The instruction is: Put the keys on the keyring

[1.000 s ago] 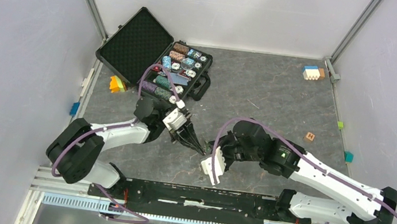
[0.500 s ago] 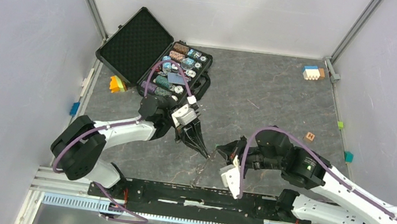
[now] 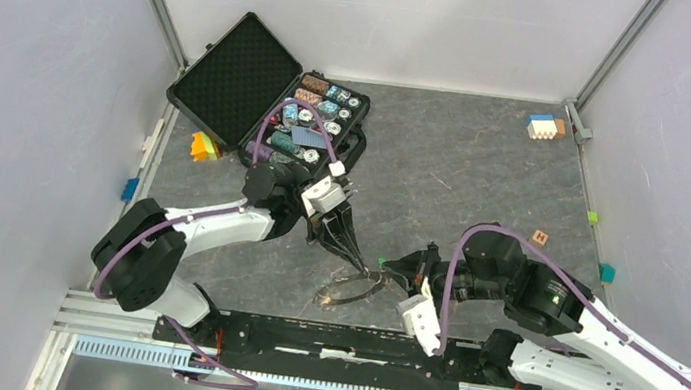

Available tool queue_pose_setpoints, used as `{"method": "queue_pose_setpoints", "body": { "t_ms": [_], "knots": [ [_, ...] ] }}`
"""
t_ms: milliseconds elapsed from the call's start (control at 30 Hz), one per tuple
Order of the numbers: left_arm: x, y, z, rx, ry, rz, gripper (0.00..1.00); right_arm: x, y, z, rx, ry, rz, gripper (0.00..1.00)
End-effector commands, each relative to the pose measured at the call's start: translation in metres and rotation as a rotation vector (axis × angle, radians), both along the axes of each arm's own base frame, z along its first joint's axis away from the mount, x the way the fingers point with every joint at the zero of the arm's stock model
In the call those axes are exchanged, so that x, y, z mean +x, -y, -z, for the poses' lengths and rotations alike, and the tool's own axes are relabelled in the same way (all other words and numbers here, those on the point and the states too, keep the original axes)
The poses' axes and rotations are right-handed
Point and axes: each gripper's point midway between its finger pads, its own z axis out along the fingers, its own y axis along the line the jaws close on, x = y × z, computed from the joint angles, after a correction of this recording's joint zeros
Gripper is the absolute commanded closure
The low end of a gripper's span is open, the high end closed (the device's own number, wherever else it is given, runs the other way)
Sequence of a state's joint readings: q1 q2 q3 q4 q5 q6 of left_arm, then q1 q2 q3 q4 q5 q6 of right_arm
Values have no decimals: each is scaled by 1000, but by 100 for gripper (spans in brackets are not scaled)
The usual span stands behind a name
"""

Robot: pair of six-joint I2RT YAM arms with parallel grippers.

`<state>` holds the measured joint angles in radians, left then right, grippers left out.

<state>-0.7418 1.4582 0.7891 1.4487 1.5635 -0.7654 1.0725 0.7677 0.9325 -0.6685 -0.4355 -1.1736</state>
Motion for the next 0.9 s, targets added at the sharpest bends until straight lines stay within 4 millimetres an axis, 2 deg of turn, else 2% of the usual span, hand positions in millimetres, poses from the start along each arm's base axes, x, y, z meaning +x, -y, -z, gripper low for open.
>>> {"method": "queue_pose_setpoints", "body": {
  "t_ms": [0, 133, 233, 300, 433, 700, 867],
  "knots": [
    [1, 0, -11, -40, 62, 12, 98, -1, 1, -36, 69, 12, 9, 100],
    [5, 0, -6, -30, 82, 22, 98, 14, 9, -52, 62, 45, 102, 100],
    [7, -1, -3, -19, 92, 30, 98, 31, 18, -53, 40, 83, 199, 100],
    [7, -1, -2, -16, 89, 29, 98, 40, 23, -47, 10, 102, 247, 100],
    [7, -1, -3, -20, 78, 18, 98, 33, 19, -35, -14, 80, 201, 100],
    [20, 4, -7, -7, 26, -25, 98, 12, 17, -43, -33, 7, 112, 100],
    [27, 9, -8, -5, 0, -42, 98, 12, 13, -33, -54, -17, 111, 100]
  ]
}}
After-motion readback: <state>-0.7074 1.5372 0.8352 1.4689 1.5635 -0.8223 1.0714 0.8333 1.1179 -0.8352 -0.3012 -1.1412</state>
